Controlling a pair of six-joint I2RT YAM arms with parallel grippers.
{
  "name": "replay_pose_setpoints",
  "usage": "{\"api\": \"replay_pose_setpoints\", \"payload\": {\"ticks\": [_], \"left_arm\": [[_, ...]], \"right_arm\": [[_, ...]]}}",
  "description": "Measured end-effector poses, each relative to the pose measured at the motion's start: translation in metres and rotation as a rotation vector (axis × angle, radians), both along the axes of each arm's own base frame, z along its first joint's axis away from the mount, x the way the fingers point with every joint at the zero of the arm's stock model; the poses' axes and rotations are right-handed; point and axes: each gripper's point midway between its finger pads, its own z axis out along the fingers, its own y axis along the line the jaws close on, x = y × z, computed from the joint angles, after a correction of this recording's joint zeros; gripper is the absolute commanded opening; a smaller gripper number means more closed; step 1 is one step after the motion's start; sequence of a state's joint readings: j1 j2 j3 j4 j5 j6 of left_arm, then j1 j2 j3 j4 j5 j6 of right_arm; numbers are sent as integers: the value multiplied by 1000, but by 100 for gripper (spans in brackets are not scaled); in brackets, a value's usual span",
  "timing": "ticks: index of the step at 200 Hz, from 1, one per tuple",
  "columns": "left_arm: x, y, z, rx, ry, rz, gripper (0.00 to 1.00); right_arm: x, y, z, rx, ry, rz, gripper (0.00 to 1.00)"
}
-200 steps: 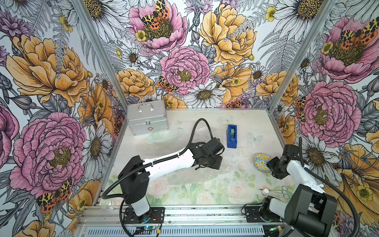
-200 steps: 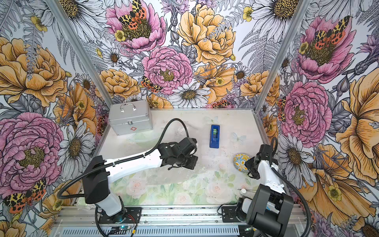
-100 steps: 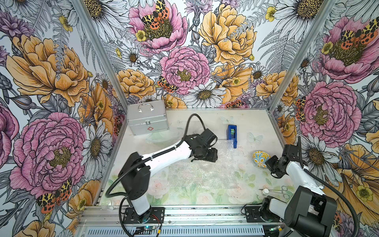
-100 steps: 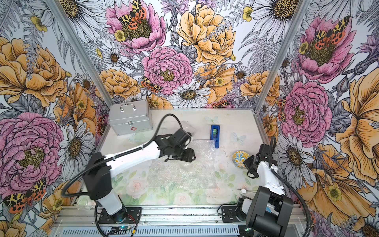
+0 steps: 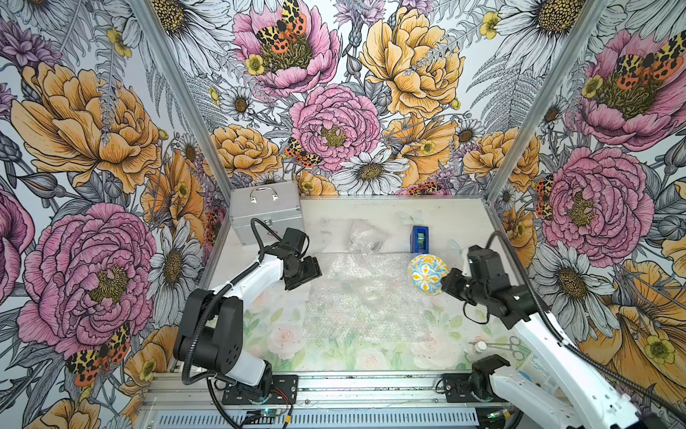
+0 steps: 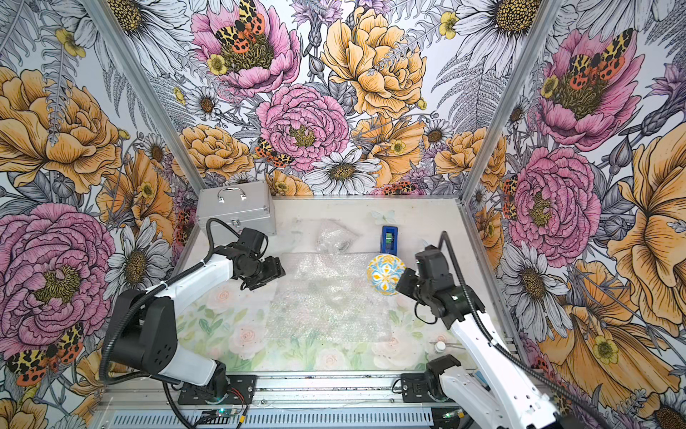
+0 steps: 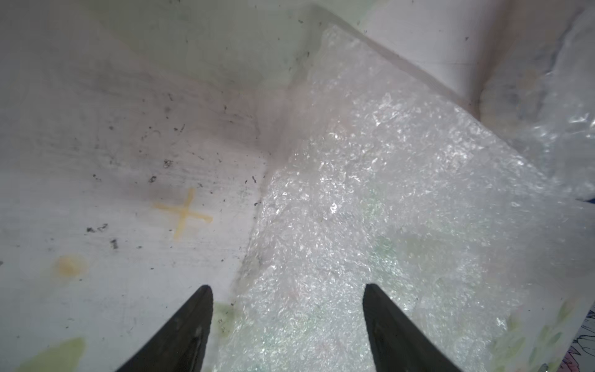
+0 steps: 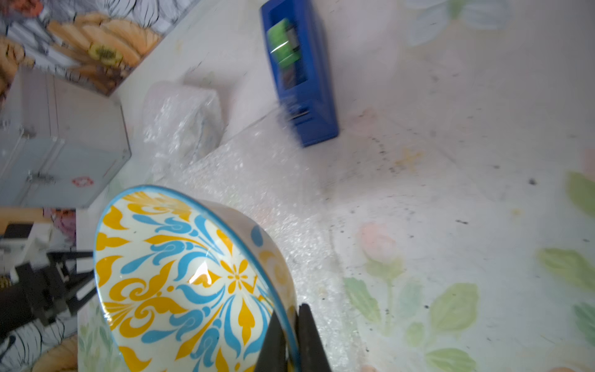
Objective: Wrap bowls in bubble wrap
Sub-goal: Place the bowl on the bubble wrap, then wrap the bowl in bubble wrap.
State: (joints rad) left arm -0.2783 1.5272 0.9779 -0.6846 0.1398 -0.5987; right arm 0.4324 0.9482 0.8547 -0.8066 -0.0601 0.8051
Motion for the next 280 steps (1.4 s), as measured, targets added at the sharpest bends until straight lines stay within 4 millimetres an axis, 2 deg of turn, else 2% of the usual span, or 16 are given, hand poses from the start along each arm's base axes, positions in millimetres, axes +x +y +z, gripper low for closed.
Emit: {"api": "replay_pose_setpoints", "payload": {"ticks": [13,30,41,50,72,106,128,150,163,203,218,225,241,261,280], "left_arm": [[9,0,-4,-9,-12,25,82],[25,1,-9,-20,-23,58,82],[37,3,-12,-27,-30,85,82],[46,4,-14,-34,-40,105,81],[63,4,-19,-46,-52,135,78],[76,-4,-31,-46,-42,130,77],[77,-12,-39,-41,-23,113,71],[78,-19,-42,-32,-20,108,61],[78,-20,-43,-22,-20,109,52],[73,-18,-51,6,-3,121,5],[67,-16,-52,18,-5,121,1],[62,-16,-51,22,-4,124,1],[44,-17,-45,29,-4,108,1],[32,-31,-17,3,-69,61,2],[26,-61,27,-60,-205,-23,5]], "right_arm": [[1,45,-6,-44,41,127,0],[8,101,-28,-95,96,247,0],[13,122,-43,-111,119,281,0],[16,129,-55,-122,140,286,0],[28,135,-80,-153,188,273,0],[39,138,-109,-181,236,261,0],[43,139,-114,-169,242,255,0],[43,143,-115,-151,245,264,0],[42,145,-117,-140,245,265,0],[35,149,-121,-92,240,254,0],[31,148,-121,-84,242,251,0],[29,146,-121,-83,244,250,9],[22,144,-121,-82,260,251,35],[17,141,-115,-80,267,260,41],[14,137,-98,-72,243,255,47]]}}
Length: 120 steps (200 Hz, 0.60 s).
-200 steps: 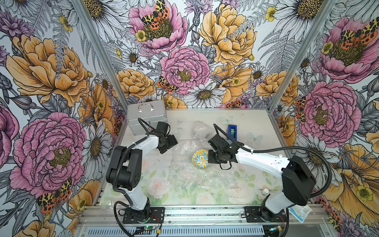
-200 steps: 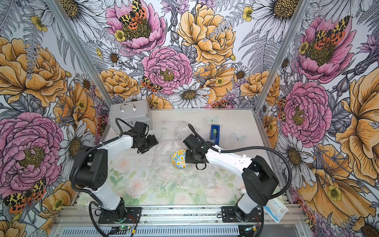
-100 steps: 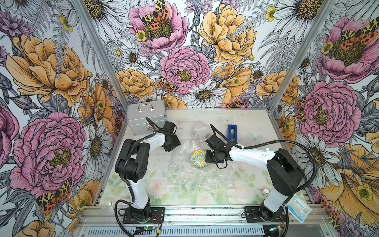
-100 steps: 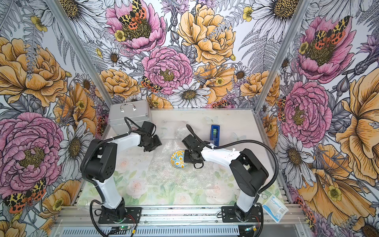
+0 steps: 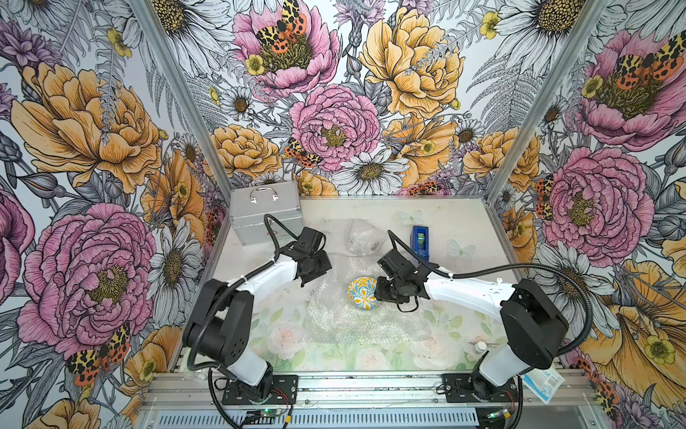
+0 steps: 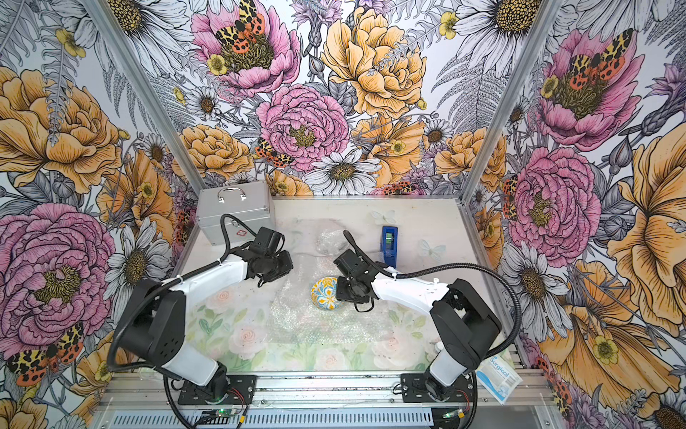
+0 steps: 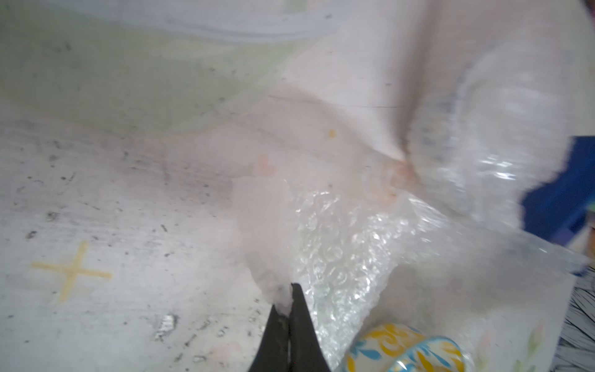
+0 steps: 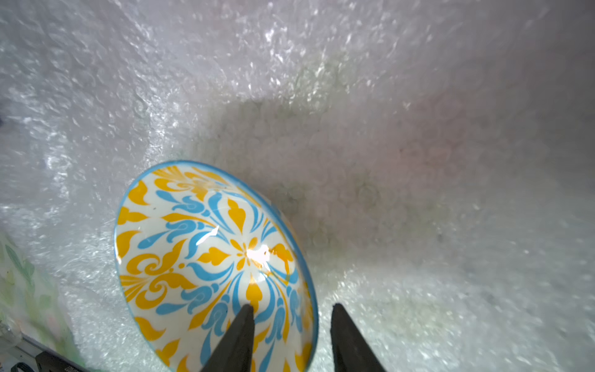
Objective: Wrap bowls in bubble wrap
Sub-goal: Wrap the bowl in bubble wrap.
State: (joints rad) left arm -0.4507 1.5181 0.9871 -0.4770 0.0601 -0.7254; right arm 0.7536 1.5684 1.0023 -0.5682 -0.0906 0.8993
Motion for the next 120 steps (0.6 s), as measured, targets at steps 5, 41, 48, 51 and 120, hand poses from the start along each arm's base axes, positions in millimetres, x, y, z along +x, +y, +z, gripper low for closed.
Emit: {"api": "replay_pose_setpoints", "payload": {"ticks": [5,41,48,51,120], "left_arm": [[-2,-9,12,-17,-43,-30,6],[-32,-64,67,-123,-262,-230,9],[-37,-69,67,-132,-275,-256,8],[-38,-71,67,-132,-279,-269,8],[-83,-131,54,-108,-310,-555,6]], "right_arm": [[0,-1,6,2,-12,-2,49],[12,4,63,88,-112,-47,61],[17,7,75,110,-131,-59,63],[19,9,79,121,-137,-67,63],[44,29,113,197,-173,-159,67]]}}
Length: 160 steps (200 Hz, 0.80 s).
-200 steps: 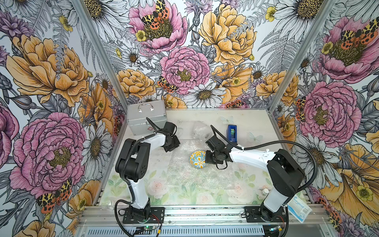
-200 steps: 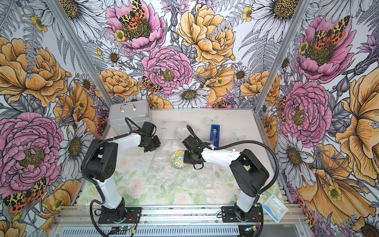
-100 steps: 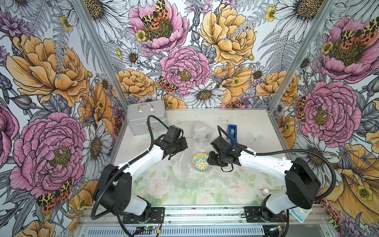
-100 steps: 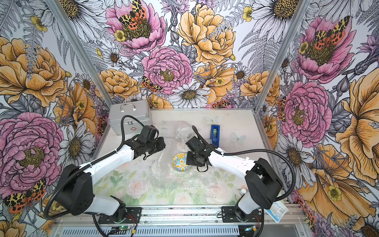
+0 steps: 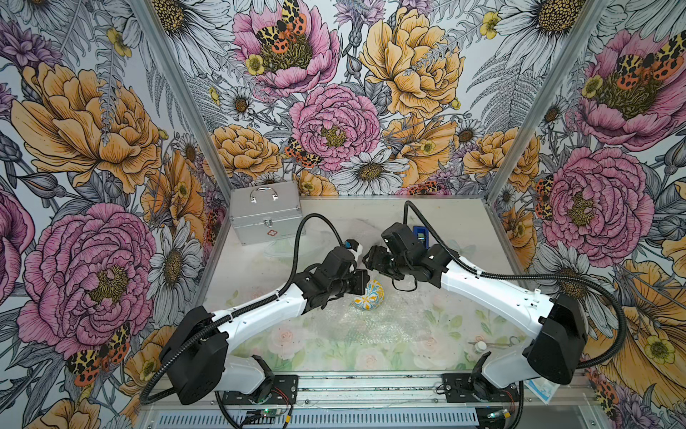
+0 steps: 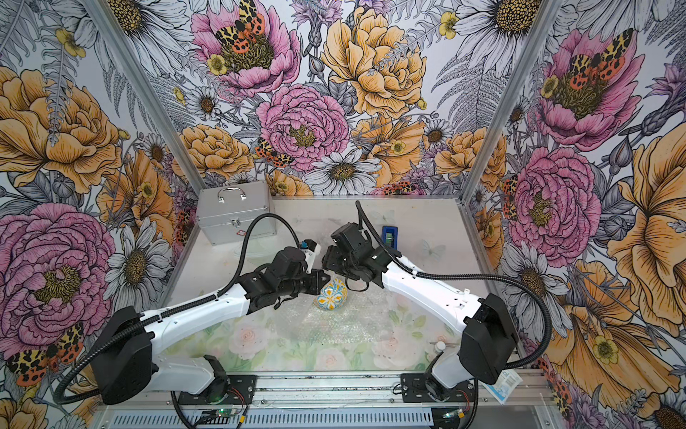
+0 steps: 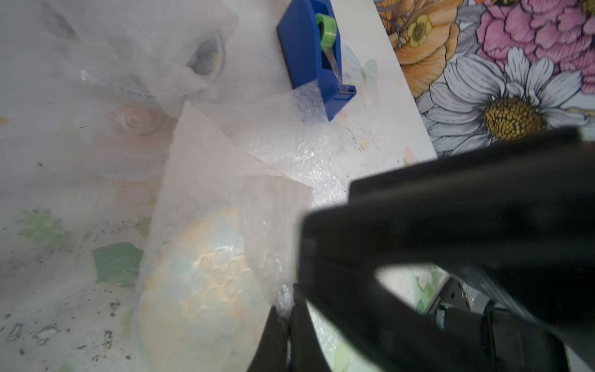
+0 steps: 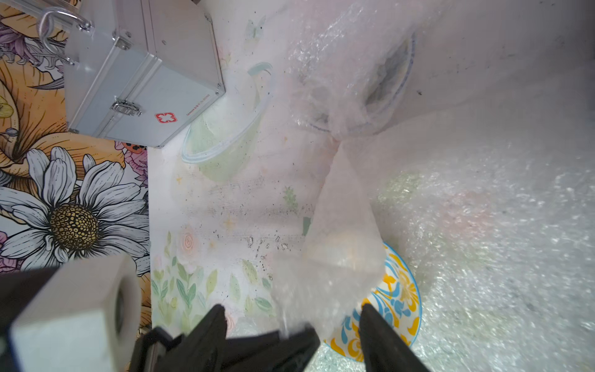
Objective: Wrap bowls in bubble wrap
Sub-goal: Wrap the bowl in bubble wrap.
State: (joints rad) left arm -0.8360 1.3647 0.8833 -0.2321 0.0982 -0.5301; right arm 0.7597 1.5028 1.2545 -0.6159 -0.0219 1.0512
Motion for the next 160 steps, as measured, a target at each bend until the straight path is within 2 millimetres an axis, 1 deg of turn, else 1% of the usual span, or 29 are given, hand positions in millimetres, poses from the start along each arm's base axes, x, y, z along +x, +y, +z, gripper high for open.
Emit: {"api": "replay_pose_setpoints", "payload": {"ticks": [5,16,22,34,47,53,60,77,91,101,114,121,129,148,160], "left_arm": [[-3,-4,1,5,-11,-18,6],[-5,-8,4,18,-34,-27,7],[-6,-8,4,29,-44,-32,8],[-6,-8,4,43,-62,-32,9],[-6,-8,4,54,-77,-32,9],[-6,-8,3,61,-82,-31,11],[-4,-8,2,67,-85,-29,17],[-2,-11,-3,90,-84,-35,38],[-3,-8,-10,113,-66,-27,53],[-4,-5,-14,126,-49,-12,62],[-6,4,-15,140,-22,16,71],[-6,11,-13,138,-6,41,77],[-3,21,-8,131,10,78,81],[17,58,16,72,43,227,87],[34,85,27,22,60,324,88]], "right_arm": [[0,0,-4,-5,10,-5,66],[2,-4,-12,-25,33,-23,60],[3,-5,-14,-25,39,-31,57],[4,-6,-16,-22,46,-46,53],[3,-7,-20,-25,55,-51,46],[2,-8,-23,-28,60,-54,42],[0,-10,-28,-35,69,-54,36],[-5,-15,-41,-62,91,-53,21],[-7,-22,-51,-83,106,-68,14],[-9,-26,-58,-97,114,-76,11],[-12,-30,-65,-116,120,-79,8],[-13,-32,-69,-125,122,-74,7],[-15,-33,-74,-134,126,-68,6],[-18,-36,-84,-158,138,-53,6],[-19,-36,-92,-174,147,-41,6]]}}
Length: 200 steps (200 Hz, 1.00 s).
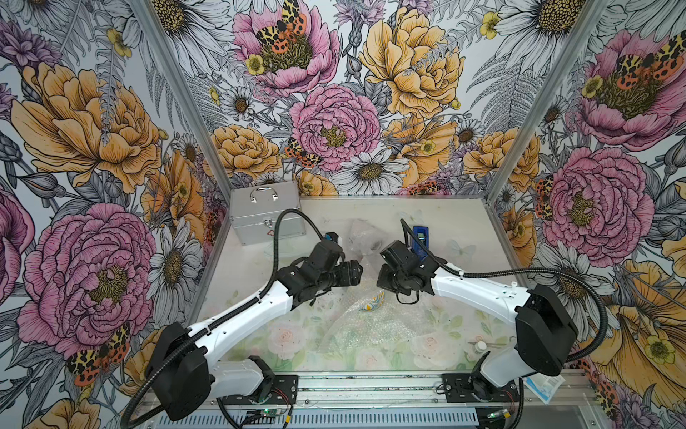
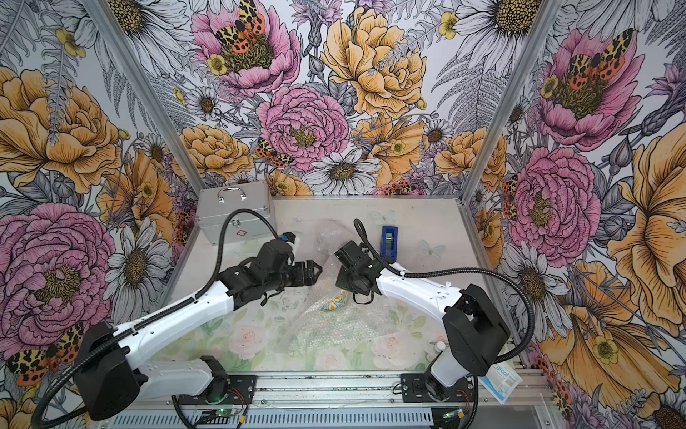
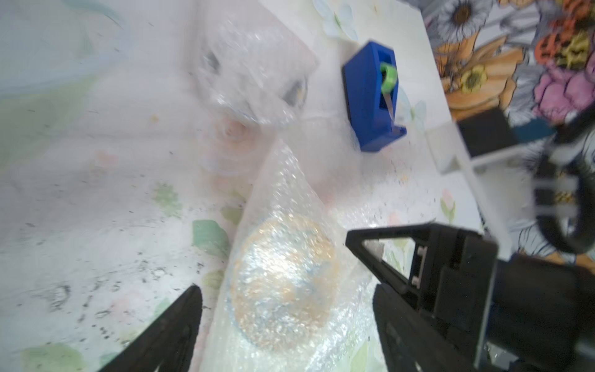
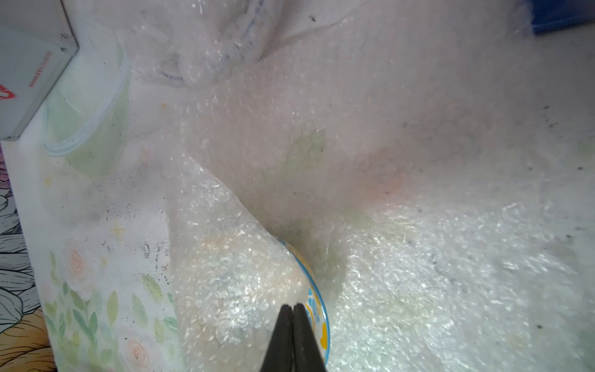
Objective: Wrap bowls in bubble wrap
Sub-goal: Wrap the bowl in bubble wrap.
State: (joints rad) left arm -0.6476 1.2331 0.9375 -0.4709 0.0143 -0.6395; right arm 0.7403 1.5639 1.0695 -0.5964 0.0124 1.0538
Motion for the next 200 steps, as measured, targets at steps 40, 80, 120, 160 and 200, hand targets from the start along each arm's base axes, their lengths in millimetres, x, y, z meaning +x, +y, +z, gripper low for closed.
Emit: {"api": "replay_pose_setpoints", "payload": {"ticks": [40,80,120,160,200], "left_arm": [[19,24,-49,-29,196,86,84],[-5,-7,-102,35,368,-17,83],[3,-9,-127,70,431,-10,83],[-1,-29,-128,94,424,-80,74],[-6,-32,-143,137,461,-110,68]], "right_arm": [[-5,1,-20,-40,31,37,12],[-8,8,-19,-41,15,77,24],[-9,13,-18,-35,3,101,33],[-9,14,-20,-40,2,112,44],[-9,9,-21,-67,1,106,63]]}}
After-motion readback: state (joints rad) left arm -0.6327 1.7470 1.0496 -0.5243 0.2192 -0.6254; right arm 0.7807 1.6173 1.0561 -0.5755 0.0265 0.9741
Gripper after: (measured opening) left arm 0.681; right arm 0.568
